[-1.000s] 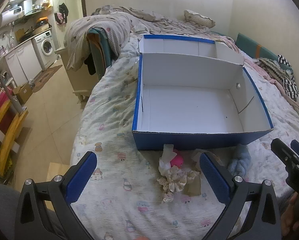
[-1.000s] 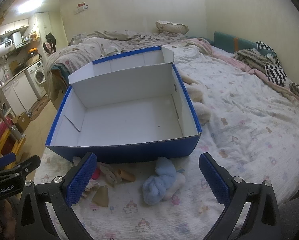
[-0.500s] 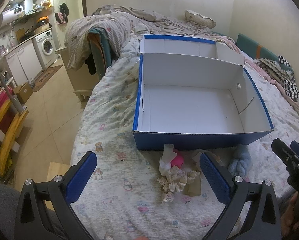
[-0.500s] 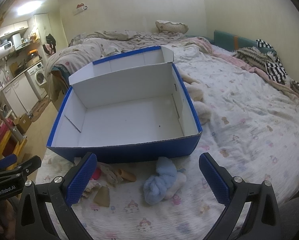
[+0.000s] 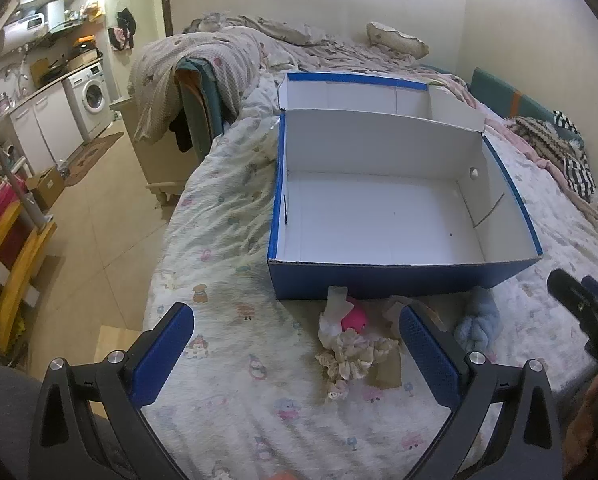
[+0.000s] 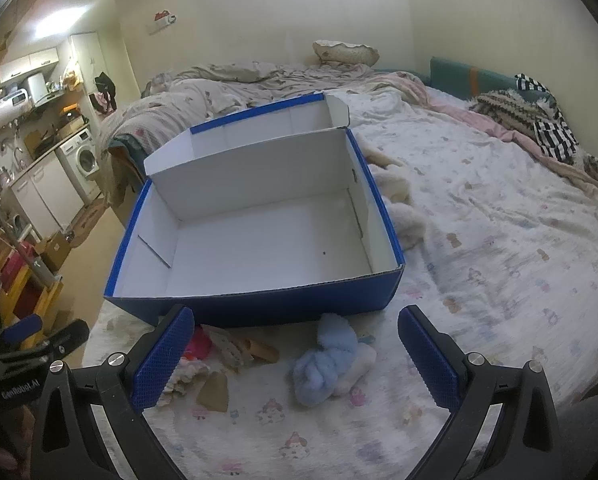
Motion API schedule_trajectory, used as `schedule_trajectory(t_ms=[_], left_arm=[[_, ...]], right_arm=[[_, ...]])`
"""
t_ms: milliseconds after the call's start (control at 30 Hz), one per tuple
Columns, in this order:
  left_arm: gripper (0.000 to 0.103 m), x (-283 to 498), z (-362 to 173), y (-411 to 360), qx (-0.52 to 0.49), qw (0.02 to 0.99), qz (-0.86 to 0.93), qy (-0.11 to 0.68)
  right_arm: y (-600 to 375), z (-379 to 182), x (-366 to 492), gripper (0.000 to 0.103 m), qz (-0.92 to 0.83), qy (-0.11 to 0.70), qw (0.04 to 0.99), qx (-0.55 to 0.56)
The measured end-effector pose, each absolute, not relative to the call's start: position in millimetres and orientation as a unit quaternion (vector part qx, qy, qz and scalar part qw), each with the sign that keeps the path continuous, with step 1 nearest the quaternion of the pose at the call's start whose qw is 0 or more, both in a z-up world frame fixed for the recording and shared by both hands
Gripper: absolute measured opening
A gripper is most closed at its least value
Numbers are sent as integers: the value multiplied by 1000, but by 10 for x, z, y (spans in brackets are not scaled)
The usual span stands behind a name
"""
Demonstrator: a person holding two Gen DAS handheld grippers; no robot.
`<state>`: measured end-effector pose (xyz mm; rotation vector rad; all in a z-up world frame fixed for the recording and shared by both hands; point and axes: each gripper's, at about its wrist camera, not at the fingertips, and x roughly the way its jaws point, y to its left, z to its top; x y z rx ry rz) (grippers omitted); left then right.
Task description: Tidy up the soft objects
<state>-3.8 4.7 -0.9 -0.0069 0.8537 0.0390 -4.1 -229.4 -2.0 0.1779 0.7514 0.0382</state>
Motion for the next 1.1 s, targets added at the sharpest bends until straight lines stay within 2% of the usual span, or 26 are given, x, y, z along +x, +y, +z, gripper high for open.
schedule_trajectory(t_ms=[200, 400, 567, 700, 733, 800, 867, 900, 967, 1100], left_arm=[[102, -36, 72, 52, 2, 907, 11, 421], [102, 164, 128, 208, -28, 888, 15, 458], [102, 467, -18, 374, -45, 853, 28, 519], [102, 684, -359, 433, -64, 811, 25, 581], [101, 713, -476, 424, -70, 800, 22, 595], [90, 749, -667, 368, -71, 786, 9, 614], [73, 772, -813, 320, -73, 777, 0, 625], [71, 775, -888, 313, -84, 771, -7, 631], [59, 781, -1000, 315, -114, 759, -18, 641], [56, 738, -1088, 215, -126, 751, -34, 647]], right_arm=[[-2517, 92, 33, 103, 40, 396, 906, 144], [-2766, 31, 290, 103, 59, 465, 863, 191], [-2840, -143, 512, 103, 70, 514, 832, 197], [-2834, -357, 649, 103, 67, 546, 814, 188], [-2840, -415, 669, 103, 65, 551, 810, 189], [-2859, -555, 688, 103, 58, 558, 806, 188], [-2887, -709, 682, 103, 51, 567, 800, 192], [-2892, -784, 673, 103, 47, 573, 795, 194], [-2893, -878, 664, 103, 39, 585, 786, 196], [-2881, -912, 669, 103, 46, 582, 787, 199]])
